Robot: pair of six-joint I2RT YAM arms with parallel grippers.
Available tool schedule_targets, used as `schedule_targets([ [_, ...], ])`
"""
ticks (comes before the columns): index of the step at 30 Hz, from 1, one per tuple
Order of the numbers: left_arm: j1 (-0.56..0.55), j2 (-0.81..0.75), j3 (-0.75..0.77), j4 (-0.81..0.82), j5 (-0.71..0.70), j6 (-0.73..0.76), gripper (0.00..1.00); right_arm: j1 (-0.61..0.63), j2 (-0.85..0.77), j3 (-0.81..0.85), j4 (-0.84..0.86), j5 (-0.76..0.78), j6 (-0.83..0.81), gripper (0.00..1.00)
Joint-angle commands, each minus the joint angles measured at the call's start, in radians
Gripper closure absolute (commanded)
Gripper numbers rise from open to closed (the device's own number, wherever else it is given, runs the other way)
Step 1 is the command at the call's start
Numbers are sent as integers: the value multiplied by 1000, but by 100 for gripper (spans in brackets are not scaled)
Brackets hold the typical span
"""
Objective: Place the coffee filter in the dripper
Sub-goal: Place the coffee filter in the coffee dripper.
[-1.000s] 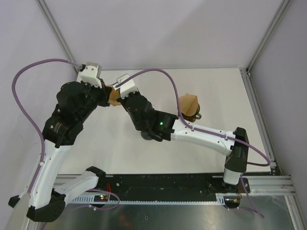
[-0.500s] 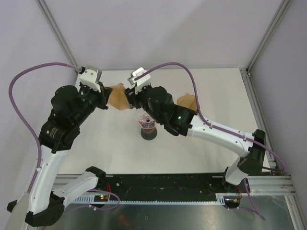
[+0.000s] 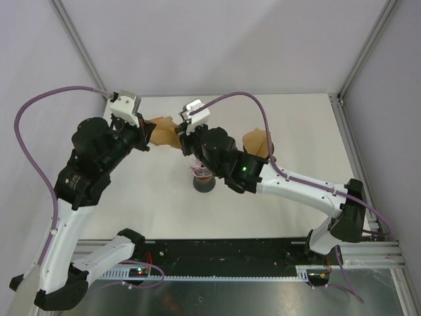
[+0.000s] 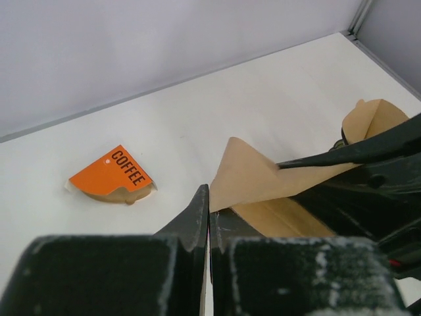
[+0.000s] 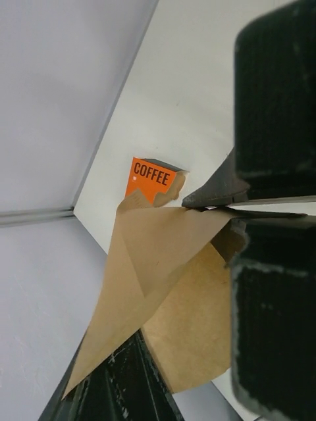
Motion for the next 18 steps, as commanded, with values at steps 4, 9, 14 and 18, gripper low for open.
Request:
schedule_targets([
  [4,4,-21,-21,39,-70,7,100,-20,-116,-7,-90,116,54,95],
  [9,4,-21,-20,39,-57,27,100,-28,-120,12,-146,122,62,77],
  [14,4,-24,-26,35,-3,18,100,-22,-115,8,-103,6,8,61],
  [18,4,-22,-26,32,16,17,100,-3,-117,8,-89,-8,-18,57],
])
